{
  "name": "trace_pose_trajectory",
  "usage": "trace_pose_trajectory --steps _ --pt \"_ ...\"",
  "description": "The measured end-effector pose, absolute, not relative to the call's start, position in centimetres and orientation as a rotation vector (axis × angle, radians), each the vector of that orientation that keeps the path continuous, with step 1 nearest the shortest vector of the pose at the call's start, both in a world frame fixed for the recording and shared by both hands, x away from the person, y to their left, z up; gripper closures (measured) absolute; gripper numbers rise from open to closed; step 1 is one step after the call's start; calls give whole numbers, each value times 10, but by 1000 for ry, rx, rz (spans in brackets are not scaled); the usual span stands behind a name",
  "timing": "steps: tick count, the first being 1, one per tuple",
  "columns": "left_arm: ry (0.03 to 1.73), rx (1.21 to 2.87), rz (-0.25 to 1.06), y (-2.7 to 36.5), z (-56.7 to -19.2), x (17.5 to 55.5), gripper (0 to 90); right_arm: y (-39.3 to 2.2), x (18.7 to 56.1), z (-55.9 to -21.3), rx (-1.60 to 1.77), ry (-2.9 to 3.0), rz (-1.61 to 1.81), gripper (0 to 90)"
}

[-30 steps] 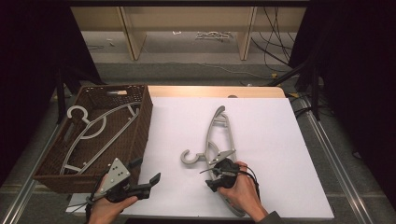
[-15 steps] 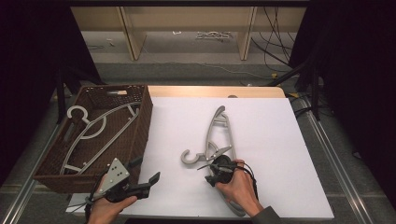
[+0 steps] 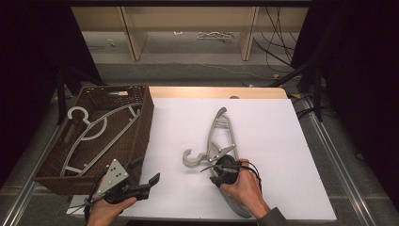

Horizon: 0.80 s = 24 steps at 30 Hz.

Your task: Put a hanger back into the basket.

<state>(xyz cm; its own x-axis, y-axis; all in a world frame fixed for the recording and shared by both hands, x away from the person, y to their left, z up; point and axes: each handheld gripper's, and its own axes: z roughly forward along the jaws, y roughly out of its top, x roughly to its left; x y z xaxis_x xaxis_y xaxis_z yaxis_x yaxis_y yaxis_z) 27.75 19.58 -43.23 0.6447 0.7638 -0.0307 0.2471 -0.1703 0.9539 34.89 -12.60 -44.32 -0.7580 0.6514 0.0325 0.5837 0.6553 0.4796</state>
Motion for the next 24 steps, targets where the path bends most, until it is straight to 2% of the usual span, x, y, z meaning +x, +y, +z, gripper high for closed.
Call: trace_pose_trajectory --steps 23,24 --pt "844 1743 556 198 -434 279 213 -181 341 -420 1014 2670 655 757" --pt "847 1744 556 198 -434 279 215 -187 341 -418 1014 2659 682 781"
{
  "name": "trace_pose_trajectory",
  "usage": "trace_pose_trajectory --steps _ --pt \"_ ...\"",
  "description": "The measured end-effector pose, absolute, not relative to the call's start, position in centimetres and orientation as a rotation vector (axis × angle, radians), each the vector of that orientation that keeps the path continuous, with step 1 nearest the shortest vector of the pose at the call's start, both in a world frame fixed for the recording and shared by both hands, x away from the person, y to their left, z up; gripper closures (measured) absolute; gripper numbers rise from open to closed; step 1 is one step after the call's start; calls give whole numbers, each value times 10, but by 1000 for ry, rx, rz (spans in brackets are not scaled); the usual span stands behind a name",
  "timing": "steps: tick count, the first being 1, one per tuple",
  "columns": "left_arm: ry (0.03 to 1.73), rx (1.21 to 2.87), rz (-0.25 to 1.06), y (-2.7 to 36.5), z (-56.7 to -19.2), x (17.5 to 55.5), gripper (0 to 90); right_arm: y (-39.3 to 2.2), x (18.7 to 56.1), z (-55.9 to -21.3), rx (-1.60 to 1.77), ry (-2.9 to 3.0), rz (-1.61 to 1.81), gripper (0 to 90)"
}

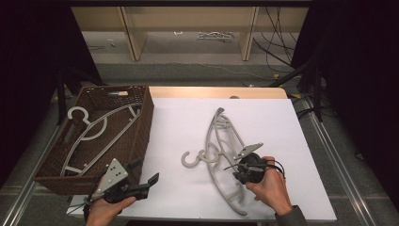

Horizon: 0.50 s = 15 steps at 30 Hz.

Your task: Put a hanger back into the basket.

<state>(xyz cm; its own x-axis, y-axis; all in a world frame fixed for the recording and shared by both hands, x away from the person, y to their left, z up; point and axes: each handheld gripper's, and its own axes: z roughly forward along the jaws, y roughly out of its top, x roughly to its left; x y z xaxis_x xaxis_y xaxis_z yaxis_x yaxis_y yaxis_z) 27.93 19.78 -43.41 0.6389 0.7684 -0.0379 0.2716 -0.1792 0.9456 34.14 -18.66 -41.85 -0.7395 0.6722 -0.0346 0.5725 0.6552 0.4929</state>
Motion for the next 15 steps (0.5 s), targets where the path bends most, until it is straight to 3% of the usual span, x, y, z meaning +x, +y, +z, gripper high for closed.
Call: trace_pose_trajectory --steps 3,15 --pt "846 1750 560 198 -434 279 215 -194 342 -412 1019 2636 702 818" --pt "846 1749 563 199 -434 280 216 -211 338 -390 959 2595 816 823"
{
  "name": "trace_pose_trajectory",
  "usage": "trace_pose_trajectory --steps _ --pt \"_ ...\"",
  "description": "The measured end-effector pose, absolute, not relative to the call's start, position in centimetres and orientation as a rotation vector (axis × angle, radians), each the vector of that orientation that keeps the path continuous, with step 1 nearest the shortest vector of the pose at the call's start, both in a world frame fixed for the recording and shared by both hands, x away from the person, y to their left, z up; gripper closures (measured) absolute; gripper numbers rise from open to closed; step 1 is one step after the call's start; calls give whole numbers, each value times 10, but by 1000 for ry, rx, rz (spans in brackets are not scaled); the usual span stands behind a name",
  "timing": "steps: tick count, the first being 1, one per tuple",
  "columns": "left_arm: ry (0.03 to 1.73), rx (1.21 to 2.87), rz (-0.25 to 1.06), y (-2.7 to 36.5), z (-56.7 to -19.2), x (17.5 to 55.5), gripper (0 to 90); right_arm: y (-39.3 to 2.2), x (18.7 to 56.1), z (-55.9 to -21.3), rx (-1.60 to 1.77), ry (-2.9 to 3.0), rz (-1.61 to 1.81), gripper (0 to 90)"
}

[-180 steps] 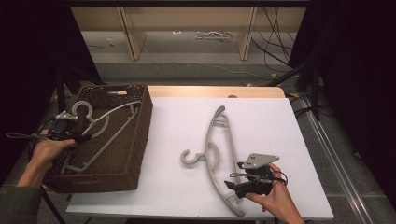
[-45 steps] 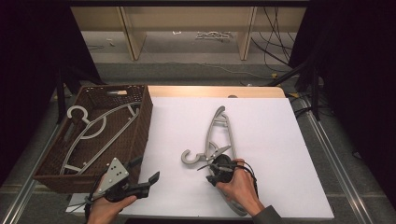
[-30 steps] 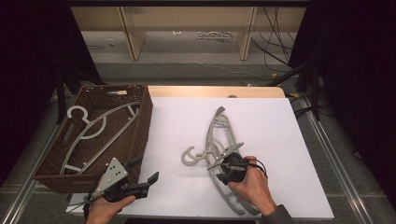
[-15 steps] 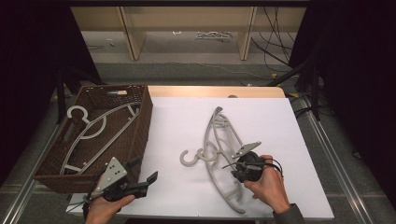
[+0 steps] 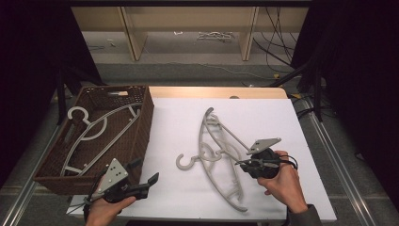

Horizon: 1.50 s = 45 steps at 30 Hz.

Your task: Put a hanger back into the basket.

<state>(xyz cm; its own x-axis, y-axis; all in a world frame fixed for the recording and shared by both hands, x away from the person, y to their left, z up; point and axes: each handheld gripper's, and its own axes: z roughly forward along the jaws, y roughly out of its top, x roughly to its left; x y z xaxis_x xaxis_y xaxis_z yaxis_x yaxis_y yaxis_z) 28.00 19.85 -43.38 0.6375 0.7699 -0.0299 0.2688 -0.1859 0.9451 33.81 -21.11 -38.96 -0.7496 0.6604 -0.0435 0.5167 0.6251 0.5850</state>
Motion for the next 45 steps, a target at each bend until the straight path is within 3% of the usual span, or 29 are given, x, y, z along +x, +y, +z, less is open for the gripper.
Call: trace_pose_trajectory --steps 13,18,26,32,45 --pt "823 1769 582 195 -434 281 219 -217 332 -372 872 2593 961 824" --pt "810 1754 512 186 -431 285 222 -212 329 -369 816 2623 994 824" --pt "663 1888 595 155 -427 305 227 -203 325 -368 765 2643 1028 825" --pt "593 1969 587 124 -424 323 220 -198 320 -364 712 2691 1026 825" --pt "419 2077 619 107 -424 339 245 -186 312 -363 618 2756 1018 825"
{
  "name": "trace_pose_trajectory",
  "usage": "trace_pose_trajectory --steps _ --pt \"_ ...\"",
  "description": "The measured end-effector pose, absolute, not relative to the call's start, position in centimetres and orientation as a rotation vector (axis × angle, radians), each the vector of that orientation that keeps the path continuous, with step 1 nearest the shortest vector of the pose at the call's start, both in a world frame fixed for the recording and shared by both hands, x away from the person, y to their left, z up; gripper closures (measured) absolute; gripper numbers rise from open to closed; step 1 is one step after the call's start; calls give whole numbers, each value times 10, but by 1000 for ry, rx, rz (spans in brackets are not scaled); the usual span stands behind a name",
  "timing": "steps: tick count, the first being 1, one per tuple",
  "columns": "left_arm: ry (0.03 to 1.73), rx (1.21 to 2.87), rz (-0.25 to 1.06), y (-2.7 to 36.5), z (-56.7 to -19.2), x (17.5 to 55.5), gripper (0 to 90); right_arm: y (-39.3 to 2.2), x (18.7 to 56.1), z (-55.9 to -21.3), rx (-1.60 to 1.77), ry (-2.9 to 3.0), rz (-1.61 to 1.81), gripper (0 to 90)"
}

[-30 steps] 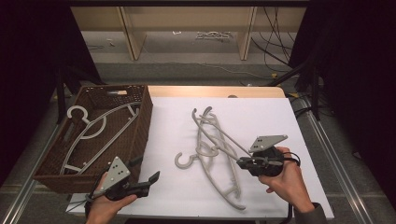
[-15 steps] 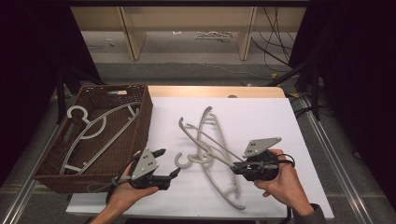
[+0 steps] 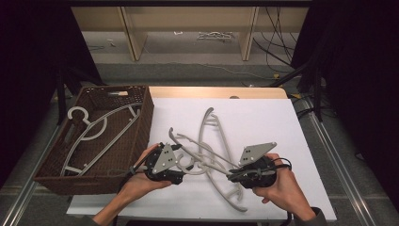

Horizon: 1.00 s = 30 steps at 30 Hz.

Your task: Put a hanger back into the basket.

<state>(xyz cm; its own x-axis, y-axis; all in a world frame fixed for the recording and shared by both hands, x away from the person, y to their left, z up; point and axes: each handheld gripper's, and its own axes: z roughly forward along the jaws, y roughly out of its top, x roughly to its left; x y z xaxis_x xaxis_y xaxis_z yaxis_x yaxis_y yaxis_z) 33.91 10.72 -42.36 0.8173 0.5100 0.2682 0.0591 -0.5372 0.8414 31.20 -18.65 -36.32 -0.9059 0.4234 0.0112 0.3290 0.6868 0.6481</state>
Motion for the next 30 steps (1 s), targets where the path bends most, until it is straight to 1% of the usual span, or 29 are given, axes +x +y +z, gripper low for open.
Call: trace_pose_trajectory --steps 6,7,8,9,11,13,14,15,16,17,18,20,21,22,24,25,26,30 --pt "391 2084 584 104 -424 339 273 -183 311 -364 572 2781 1009 825" --pt "377 2085 586 104 -423 339 296 -181 310 -365 572 2780 1017 825" --pt "364 2089 577 103 -423 339 296 -181 310 -365 572 2780 1017 825" --pt "325 2099 575 103 -422 340 325 -181 309 -365 560 2786 1026 825" --pt "295 2108 563 102 -422 340 343 -180 308 -364 543 2800 1034 825" --pt "279 2124 545 101 -422 341 342 -180 308 -364 535 2802 1036 824" --pt "269 2133 530 100 -422 341 368 -180 309 -364 512 2819 1043 825" --pt "217 2155 538 100 -421 342 399 -179 308 -364 516 2812 1049 824" --pt "217 2155 538 100 -421 342 438 -179 308 -364 516 2812 1049 824" --pt "217 2160 524 99 -421 342 438 -179 308 -364 511 2815 1048 824" --pt "212 2160 521 98 -421 342 535 -179 308 -364 496 2833 1039 825" --pt "182 2176 495 99 -420 344 547 -179 307 -364 494 2832 1041 824" --pt "162 2192 486 99 -419 344 578 -179 307 -364 469 2829 1039 824" --pt "144 2198 487 100 -418 344 578 -179 307 -364 469 2829 1039 824" --pt "77 2229 512 101 -413 343 601 -180 307 -364 459 2835 1052 824" --pt "71 2229 512 100 -412 342 627 -182 307 -363 449 2840 1065 822" --pt "45 2240 526 100 -410 342 627 -182 307 -363 449 2840 1065 822" --pt "22 2215 521 101 -402 340 669 -189 310 -358 438 2809 1122 809"
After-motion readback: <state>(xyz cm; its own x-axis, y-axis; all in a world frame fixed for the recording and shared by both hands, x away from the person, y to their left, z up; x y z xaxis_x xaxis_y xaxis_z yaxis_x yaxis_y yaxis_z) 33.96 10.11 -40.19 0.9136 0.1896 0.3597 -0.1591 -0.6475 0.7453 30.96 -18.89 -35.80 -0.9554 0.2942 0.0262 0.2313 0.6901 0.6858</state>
